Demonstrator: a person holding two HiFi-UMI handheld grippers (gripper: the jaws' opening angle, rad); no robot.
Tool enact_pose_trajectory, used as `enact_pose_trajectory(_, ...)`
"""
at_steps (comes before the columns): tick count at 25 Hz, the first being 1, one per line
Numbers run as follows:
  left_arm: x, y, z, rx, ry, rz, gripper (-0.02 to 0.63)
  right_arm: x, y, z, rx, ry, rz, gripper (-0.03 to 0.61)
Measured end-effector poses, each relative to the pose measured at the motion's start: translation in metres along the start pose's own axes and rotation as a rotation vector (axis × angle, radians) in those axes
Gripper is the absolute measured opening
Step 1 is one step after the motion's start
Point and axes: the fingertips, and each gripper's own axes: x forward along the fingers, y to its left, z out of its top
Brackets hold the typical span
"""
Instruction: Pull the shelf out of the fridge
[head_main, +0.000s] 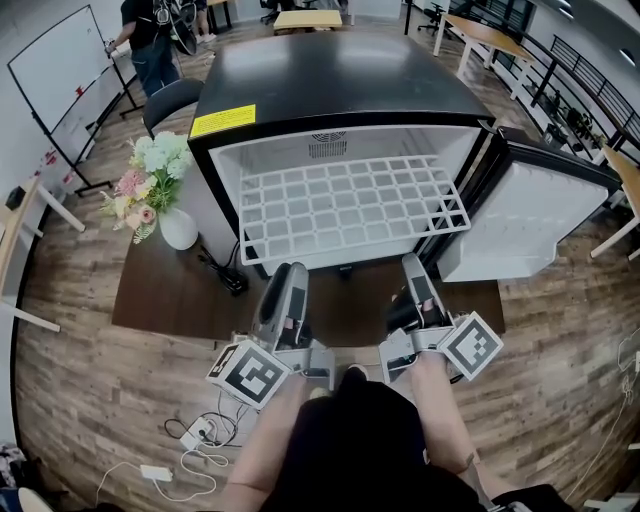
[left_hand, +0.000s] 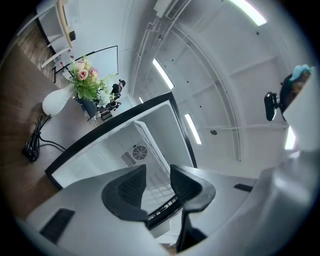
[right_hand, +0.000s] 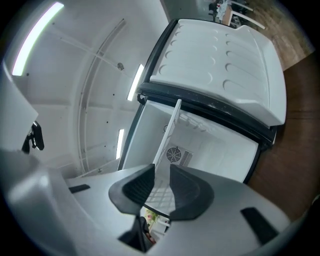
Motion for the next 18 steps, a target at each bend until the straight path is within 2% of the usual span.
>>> enact_pose_trajectory(5, -0.003, 0.001, -0.02, 0.195, 0.135, 0.0, 0.129, -0.008, 0.0, -0.007, -0.089, 0.025, -0.021, 0.053)
enact_pose_trajectory(8, -0.004, 0.004, -0.031, 0.297, 0.196, 0.005, 0.129, -0.012, -0.001, -0.007, -0.192, 0.036, -0.049, 0.052)
enact_pose_trajectory(10, -0.005, 0.005, -0.036, 0.382, 0.222, 0.008, 0.119, -0.016, -0.003, -0.006, -0.285, 0.041, -0.079, 0.048)
enact_pose_trajectory(12, -0.005, 0.005, -0.04, 0.477, 0.25, 0.007, 0.079, -0.021, -0.006, -0.002, -0.391, 0.043, -0.1, 0.034)
enact_pose_trajectory(18, -0.001, 0.001, -0.051, 0.742, 0.302, -0.022, 0.017, -0.03, -0.007, 0.004, -0.761, 0.069, -0.124, -0.002)
